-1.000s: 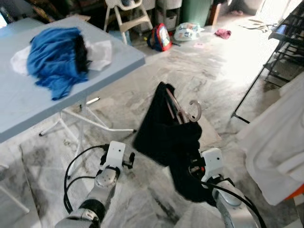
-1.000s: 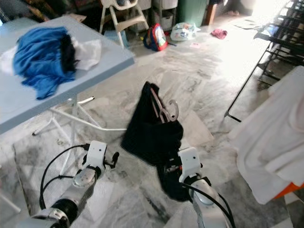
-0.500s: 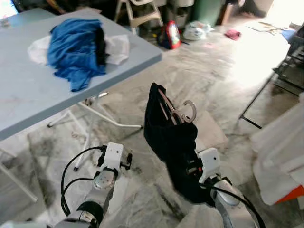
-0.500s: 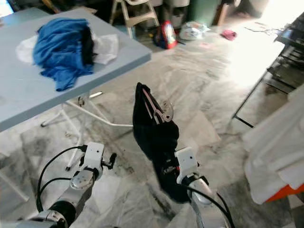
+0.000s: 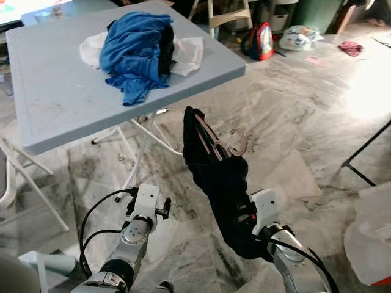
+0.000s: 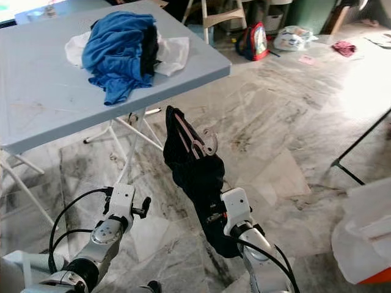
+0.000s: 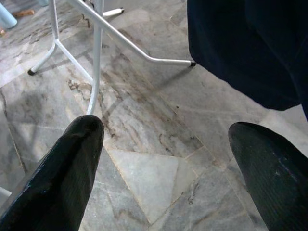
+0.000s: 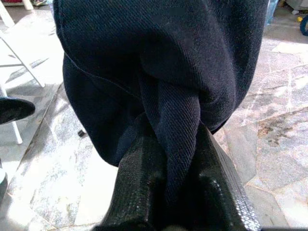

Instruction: Hang hanger

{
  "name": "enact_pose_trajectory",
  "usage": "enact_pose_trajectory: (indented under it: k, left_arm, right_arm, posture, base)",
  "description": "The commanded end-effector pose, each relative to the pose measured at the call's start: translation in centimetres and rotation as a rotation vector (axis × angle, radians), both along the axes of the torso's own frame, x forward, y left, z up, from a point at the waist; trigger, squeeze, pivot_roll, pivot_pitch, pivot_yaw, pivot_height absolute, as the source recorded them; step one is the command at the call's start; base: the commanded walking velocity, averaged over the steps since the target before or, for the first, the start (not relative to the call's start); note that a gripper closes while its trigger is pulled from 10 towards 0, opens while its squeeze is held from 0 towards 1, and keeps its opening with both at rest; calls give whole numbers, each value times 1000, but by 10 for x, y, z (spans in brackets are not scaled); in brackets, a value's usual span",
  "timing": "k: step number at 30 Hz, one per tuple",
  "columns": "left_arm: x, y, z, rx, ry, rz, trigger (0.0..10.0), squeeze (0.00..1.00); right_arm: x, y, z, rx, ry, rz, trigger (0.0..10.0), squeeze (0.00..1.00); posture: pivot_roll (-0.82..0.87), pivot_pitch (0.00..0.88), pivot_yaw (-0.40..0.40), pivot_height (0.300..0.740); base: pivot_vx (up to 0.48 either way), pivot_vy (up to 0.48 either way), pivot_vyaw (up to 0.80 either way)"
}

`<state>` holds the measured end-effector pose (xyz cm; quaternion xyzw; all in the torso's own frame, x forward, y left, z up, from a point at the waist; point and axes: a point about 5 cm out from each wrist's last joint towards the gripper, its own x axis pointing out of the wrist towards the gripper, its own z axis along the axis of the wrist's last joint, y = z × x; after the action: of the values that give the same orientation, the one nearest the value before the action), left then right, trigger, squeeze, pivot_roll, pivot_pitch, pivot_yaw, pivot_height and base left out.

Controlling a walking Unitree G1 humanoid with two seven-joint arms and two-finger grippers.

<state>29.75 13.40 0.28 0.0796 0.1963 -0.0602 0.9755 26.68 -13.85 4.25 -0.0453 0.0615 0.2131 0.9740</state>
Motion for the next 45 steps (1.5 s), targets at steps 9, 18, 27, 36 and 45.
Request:
enact_pose_trajectory:
  k: [9, 18, 27, 36, 45]
  left_arm:
    - [-3, 0, -2, -14, -2, -29, 10000, 0]
    - [4, -9, 14, -56, -114, -121, 10000, 0]
    - [7, -10, 18, -71, -137, -128, 10000, 0]
    - [19, -16, 39, -92, -228, -203, 10000, 0]
    - [36, -10, 61, -135, -302, -201, 10000, 0]
  right_arm:
    - [0, 6, 7, -9, -37, 72, 10000, 0]
    - [-5, 7, 6, -48, -25, 183, 10000, 0]
    - [-1, 5, 13, -49, -75, 113, 10000, 0]
    - [0, -10, 12, -104, -69, 59, 10000, 0]
    - [-7, -26, 11, -198, -68, 131, 10000, 0]
  posture:
    - [-23, 131, -6, 740]
    - [-18, 141, -9, 740]
    - [-15, 151, -14, 740]
    - [-16, 162, -9, 740]
    - [-30, 161, -11, 740]
  base:
    - [0, 0, 800]
    - [0, 0, 747]
    - [0, 0, 0]
    - [0, 0, 0]
    - [0, 0, 0]
